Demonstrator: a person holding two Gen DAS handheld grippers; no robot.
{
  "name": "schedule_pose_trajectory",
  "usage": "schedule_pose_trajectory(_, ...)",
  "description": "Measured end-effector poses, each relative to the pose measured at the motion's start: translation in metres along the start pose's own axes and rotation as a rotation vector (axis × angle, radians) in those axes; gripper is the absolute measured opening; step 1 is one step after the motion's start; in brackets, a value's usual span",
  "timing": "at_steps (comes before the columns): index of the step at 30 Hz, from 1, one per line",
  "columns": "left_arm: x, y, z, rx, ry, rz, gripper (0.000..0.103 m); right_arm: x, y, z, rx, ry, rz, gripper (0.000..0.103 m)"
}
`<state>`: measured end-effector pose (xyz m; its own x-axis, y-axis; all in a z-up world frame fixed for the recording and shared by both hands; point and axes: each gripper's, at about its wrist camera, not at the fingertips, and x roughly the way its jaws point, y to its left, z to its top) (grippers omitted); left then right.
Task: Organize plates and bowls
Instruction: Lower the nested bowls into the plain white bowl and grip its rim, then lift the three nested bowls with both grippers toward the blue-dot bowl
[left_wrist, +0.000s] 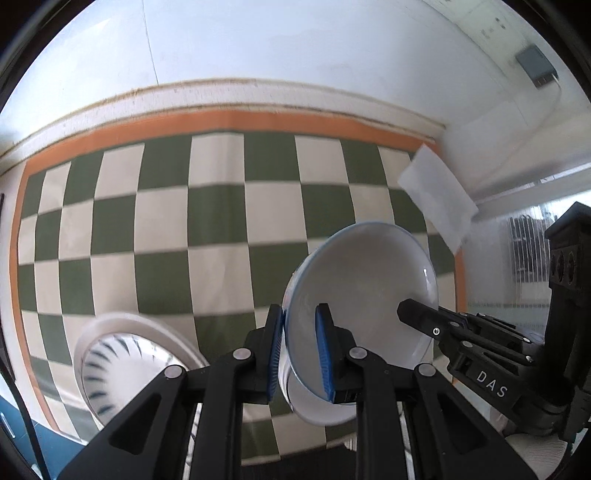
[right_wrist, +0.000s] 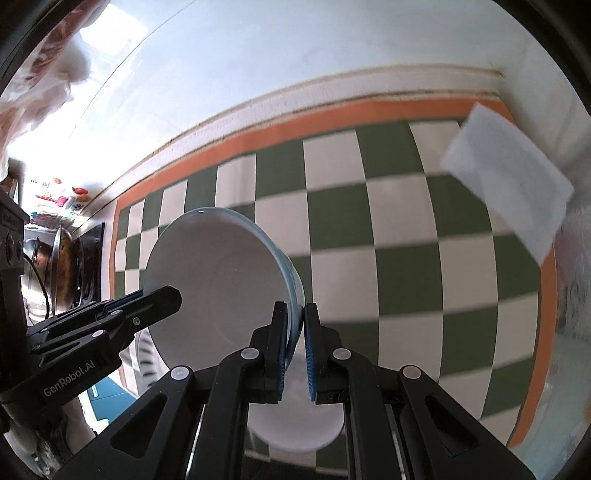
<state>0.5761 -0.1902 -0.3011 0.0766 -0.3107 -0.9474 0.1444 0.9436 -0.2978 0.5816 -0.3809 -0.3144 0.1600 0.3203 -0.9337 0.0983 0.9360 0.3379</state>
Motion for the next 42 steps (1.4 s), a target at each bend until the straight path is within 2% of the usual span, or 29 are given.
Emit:
schedule_pose_trajectory(9,0.019,-0.004,-0.045,0.022,0.081,0.002,0.016,0.009,-0.017,-0.064,0.043,0.044,0.009,0.010)
schedule_pose_trajectory(15,0.036,-0.010,-0.053,0.034,0.120,0.016,0.016,0.023,-0.031,-0.078,0.071,0.070,0.005,0.010)
schedule_pose_trajectory(25,0.054,-0.012,-0.058,0.045,0.161,0.050,0.016,0.037,-0.041,-0.082,0.085,0.115,-0.001,0.011)
schedule_pose_trajectory(35,0.056,-0.015,-0.059,0.064,0.152,0.072,0.016,0.037,-0.040,-0.078,0.061,0.130,-0.020,0.011)
schedule_pose_trajectory(39,0.043,-0.018,-0.064,0.082,0.119,0.082,0.016,0.032,-0.035,-0.080,0.041,0.120,-0.041,0.011)
schedule_pose_trajectory(42,0.023,-0.025,-0.073,0.128,0.067,0.108,0.016,0.020,-0.028,-0.087,0.011,0.086,-0.067,0.011)
